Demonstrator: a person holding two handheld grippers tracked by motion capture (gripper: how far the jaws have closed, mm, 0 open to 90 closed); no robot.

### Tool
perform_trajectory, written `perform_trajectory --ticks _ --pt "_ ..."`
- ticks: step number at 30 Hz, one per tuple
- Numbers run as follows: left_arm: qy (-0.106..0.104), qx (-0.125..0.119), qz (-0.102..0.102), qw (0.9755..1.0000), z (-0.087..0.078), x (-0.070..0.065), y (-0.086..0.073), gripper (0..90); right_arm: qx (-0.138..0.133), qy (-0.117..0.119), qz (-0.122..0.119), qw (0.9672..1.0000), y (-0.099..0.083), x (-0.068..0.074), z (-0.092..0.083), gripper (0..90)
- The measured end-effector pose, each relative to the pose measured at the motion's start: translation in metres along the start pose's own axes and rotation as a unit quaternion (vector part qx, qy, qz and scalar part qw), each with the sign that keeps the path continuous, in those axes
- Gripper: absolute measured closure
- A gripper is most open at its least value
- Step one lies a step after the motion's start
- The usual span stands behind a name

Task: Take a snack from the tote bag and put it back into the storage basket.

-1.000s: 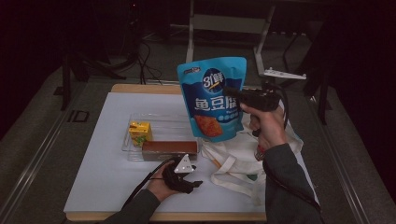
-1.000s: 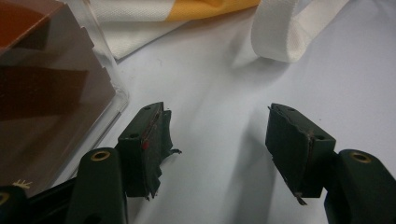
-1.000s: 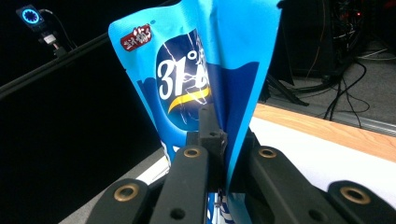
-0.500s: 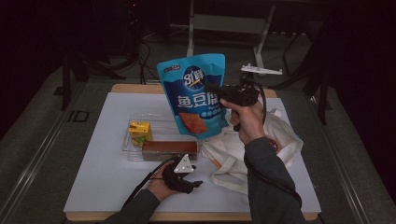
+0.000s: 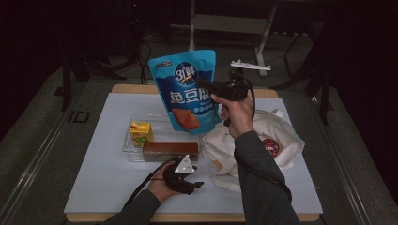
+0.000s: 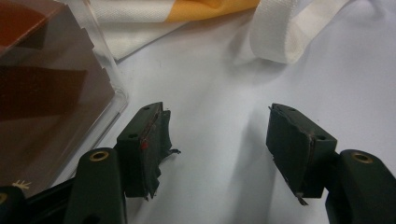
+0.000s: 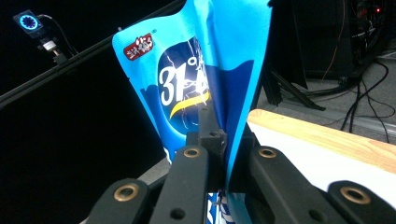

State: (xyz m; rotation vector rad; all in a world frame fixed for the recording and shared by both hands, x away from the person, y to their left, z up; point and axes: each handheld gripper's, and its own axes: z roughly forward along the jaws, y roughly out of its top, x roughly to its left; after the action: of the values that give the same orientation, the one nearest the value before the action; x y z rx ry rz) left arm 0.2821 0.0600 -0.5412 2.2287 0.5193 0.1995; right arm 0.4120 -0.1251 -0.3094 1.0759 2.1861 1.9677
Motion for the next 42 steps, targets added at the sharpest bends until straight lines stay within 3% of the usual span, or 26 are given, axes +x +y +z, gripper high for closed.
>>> perform_trajectory --ticks 11,27,42 --pt "-0.001 -0.002 -0.001 1.0 0.0 0.0 0.0 37.2 0.014 -0.019 0.006 0.9997 -0.007 -0.008 0.027 88.7" --pt "-0.006 -0.003 -0.004 1.0 0.0 0.001 0.0 37.1 0.022 -0.032 0.036 0.9986 -0.019 -0.022 0.058 88.6" --pt "-0.004 -0.002 -0.003 1.0 0.0 0.001 0.0 37.0 0.035 -0.031 0.044 0.9979 -0.034 -0.015 0.088 88.6"
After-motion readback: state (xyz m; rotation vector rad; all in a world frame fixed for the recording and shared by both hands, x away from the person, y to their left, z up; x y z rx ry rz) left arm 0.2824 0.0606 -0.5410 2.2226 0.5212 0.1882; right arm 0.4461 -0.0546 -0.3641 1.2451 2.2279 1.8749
